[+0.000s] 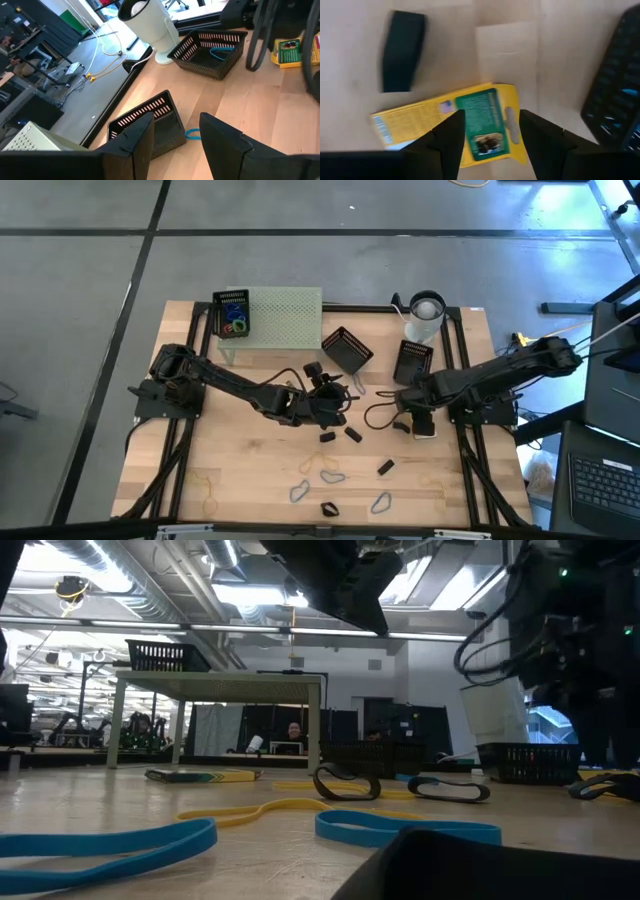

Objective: Pick & Place Office Desk Supplies
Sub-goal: Put the yellow crayon box into the left black bin

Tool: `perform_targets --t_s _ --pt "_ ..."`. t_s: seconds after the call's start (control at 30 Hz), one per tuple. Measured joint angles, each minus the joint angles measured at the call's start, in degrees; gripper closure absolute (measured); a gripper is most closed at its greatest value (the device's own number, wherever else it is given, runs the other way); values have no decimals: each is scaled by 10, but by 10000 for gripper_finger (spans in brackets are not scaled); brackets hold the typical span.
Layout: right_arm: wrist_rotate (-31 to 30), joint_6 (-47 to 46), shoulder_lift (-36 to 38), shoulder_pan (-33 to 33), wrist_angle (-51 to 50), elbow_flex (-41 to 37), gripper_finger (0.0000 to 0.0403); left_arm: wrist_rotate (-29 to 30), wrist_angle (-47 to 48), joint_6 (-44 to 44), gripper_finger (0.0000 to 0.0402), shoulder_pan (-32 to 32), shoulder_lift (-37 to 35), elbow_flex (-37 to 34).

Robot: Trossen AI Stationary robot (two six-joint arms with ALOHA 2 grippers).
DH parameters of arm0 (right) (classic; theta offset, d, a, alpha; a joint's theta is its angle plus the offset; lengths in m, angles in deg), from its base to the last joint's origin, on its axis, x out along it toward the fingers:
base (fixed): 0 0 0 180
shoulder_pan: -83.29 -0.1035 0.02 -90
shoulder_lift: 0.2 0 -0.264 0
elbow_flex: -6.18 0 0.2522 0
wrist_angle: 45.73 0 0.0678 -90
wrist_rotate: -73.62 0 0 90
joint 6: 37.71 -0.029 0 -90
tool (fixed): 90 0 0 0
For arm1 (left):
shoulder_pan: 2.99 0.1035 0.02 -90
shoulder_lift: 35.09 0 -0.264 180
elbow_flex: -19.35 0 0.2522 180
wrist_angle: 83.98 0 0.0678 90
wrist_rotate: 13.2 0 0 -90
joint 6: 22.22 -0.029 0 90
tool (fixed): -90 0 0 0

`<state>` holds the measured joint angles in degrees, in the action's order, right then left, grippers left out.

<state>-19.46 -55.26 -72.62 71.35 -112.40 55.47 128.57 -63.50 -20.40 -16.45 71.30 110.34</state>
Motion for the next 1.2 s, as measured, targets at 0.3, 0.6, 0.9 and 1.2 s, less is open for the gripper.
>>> perform_targets --t_s 0.3,0.6,0.9,1.2 --pt "-29 -16 -25 17 1 0 232 -3 0 0 249 0 0 0" --pt "-26 -17 -26 48 2 0 233 -4 0 0 249 0 0 0" --pt "12 2 -26 51 29 0 233 -4 26 12 249 0 0 0" --pt "11 2 -50 51 32 0 234 -5 29 20 249 0 0 0"
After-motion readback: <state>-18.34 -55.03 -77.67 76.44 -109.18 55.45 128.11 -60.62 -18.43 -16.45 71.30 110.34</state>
